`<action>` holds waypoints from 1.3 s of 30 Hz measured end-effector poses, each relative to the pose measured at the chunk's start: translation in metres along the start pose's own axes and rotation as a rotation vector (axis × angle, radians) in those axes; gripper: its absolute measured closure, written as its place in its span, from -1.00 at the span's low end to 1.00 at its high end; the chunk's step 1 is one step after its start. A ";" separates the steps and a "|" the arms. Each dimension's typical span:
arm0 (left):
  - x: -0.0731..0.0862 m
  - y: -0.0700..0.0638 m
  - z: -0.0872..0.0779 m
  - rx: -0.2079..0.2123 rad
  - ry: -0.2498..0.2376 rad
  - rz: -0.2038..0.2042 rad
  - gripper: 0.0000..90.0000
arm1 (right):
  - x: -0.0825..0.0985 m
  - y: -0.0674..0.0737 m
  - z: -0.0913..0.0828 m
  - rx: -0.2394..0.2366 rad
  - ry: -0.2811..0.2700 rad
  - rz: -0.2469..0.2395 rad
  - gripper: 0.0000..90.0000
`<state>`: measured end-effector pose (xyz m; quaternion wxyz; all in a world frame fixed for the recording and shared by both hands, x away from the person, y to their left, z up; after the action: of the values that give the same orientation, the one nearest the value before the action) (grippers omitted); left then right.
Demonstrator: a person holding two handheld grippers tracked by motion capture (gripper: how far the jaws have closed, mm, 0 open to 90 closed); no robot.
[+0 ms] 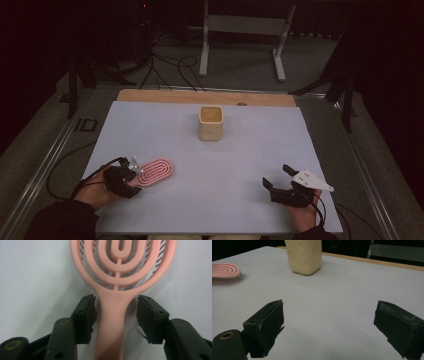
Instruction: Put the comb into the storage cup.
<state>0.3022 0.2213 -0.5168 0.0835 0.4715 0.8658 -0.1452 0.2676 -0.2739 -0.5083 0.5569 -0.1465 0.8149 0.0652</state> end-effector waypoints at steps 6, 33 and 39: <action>-0.003 0.004 -0.001 0.013 0.024 -0.022 0.35 | 0.000 0.000 0.000 -0.001 -0.002 -0.001 -0.80; -0.009 0.009 -0.001 0.027 0.016 -0.109 0.56 | 0.000 0.000 0.001 -0.002 0.003 -0.004 -0.80; -0.010 0.010 -0.001 0.017 -0.017 -0.129 0.56 | 0.000 0.000 0.001 -0.002 0.003 -0.002 -0.80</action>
<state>0.3156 0.2186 -0.5147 0.0771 0.4140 0.8925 -0.1615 0.2680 -0.2737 -0.5088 0.5555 -0.1480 0.8156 0.0653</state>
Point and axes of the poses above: each handheld gripper's, and its own axes: z roughly forward along the jaws, x roughly out of its underside, y roughly to its left, the point moved 3 cm from there along z, roughly forward along the jaws, and after that the axes turned 15 degrees about x, right-handed, at the moved point
